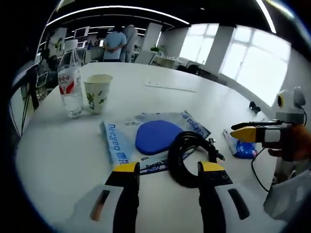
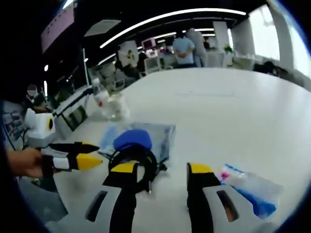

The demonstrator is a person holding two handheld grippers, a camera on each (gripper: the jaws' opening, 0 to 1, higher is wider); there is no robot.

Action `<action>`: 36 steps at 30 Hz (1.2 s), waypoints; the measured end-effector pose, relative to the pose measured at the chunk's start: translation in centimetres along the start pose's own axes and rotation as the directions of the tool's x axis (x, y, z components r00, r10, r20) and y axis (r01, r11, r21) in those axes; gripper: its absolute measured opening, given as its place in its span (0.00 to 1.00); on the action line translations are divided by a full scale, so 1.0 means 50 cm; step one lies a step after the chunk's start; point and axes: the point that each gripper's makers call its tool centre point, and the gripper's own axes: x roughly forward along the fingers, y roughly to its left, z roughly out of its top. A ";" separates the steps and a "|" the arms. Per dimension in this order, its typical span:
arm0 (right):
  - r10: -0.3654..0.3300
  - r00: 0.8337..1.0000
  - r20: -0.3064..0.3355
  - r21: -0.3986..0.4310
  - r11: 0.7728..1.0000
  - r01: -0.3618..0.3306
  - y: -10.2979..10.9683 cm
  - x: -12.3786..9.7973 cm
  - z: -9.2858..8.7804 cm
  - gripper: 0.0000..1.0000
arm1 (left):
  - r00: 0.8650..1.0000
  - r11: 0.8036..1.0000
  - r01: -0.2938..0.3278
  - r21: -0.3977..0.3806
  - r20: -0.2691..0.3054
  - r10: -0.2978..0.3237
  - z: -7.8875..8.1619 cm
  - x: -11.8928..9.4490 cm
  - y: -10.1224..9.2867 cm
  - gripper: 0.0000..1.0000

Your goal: Arrange the tabletop items into an orderly group along one side of the table until the central work area is clear of visible clutter.

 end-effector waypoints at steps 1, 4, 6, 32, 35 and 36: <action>0.003 1.000 -0.002 -0.001 1.000 -0.003 0.003 0.002 -0.002 0.38 | 1.000 1.000 -0.002 -0.003 0.002 0.002 0.000 0.001 -0.001 0.47; 0.013 1.000 -0.016 0.002 1.000 -0.012 0.010 0.011 -0.012 0.37 | 1.000 1.000 0.004 -0.026 0.012 -0.004 0.001 0.003 -0.012 0.47; 0.015 0.999 -0.033 0.007 1.000 -0.014 0.016 0.016 -0.021 0.37 | 1.000 1.000 0.002 -0.011 0.002 -0.002 -0.004 0.005 -0.021 0.47; 0.024 0.988 -0.150 -0.013 1.000 -0.026 0.047 0.066 -0.069 0.36 | 0.996 0.999 -0.043 -0.013 -0.077 0.042 -0.035 0.041 -0.038 0.44; 0.027 0.987 -0.162 -0.016 0.999 -0.030 0.047 0.071 -0.072 0.36 | 0.995 0.998 -0.053 -0.018 -0.084 0.051 -0.039 0.048 -0.037 0.43; 0.028 0.986 -0.165 -0.017 0.999 -0.031 0.047 0.072 -0.073 0.35 | 0.994 0.998 -0.058 -0.021 -0.092 0.056 -0.041 0.049 -0.037 0.42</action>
